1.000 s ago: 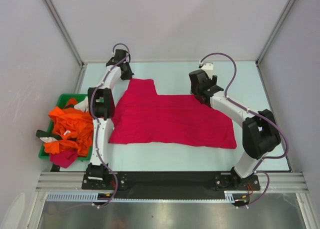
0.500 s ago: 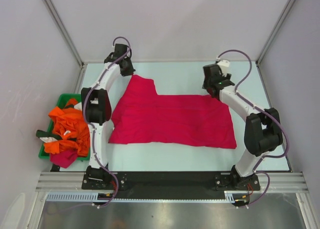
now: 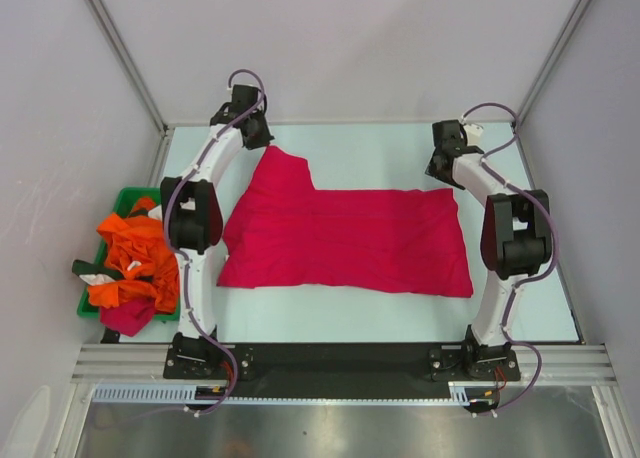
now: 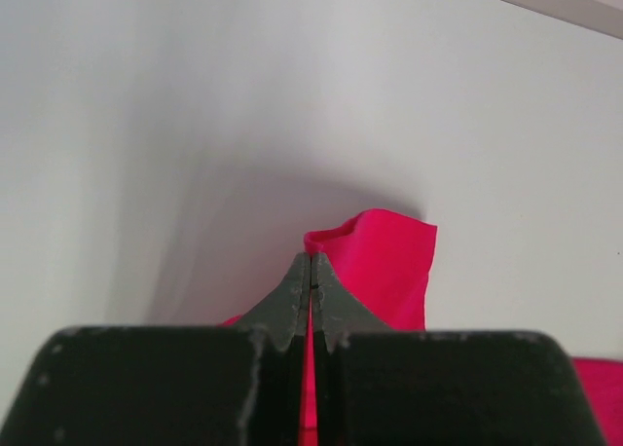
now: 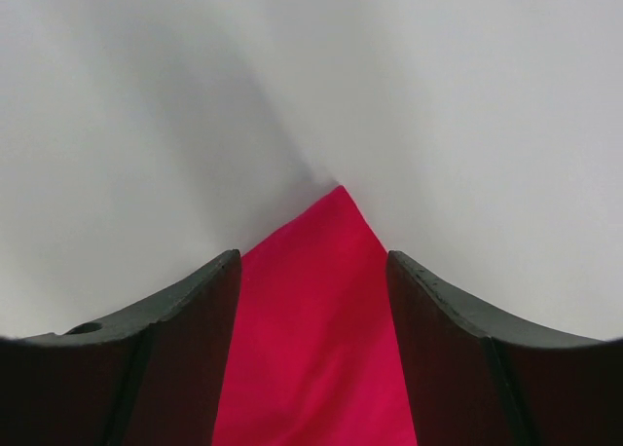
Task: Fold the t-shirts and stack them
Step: Grap the side of the flattened tshirt furthest away from the robot with both arms
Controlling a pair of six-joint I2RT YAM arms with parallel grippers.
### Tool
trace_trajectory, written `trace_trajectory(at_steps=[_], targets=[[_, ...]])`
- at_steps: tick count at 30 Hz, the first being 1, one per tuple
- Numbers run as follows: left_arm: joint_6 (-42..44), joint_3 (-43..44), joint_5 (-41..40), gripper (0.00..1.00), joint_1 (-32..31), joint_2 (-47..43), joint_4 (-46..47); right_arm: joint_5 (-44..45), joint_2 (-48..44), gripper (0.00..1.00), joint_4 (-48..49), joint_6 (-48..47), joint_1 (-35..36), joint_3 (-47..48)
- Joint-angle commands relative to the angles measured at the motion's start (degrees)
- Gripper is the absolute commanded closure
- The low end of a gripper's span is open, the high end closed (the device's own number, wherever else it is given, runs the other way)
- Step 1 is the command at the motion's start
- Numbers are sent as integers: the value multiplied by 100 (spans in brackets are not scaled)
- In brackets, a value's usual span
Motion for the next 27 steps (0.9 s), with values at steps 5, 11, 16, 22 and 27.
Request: trace_trajectory(at_steps=[5,11,16,22,27], targets=[[43,36,-187,100,-200,-88,-11,-283,535,39,-173,191,-142,810],[52,-25,-187,100,-235,-115,-11,-450,844,50,-384,375,-292,1066],[43,-87,-187,100,-270,-115,-11,-477,888,50,-243,472,-274,784],[35,-78,-196,100,-323,-80,-28,-565,1020,50,-269,542,-274,749],[43,-61,-222,100,-367,-53,-64,-574,1090,50,-270,587,-283,687]])
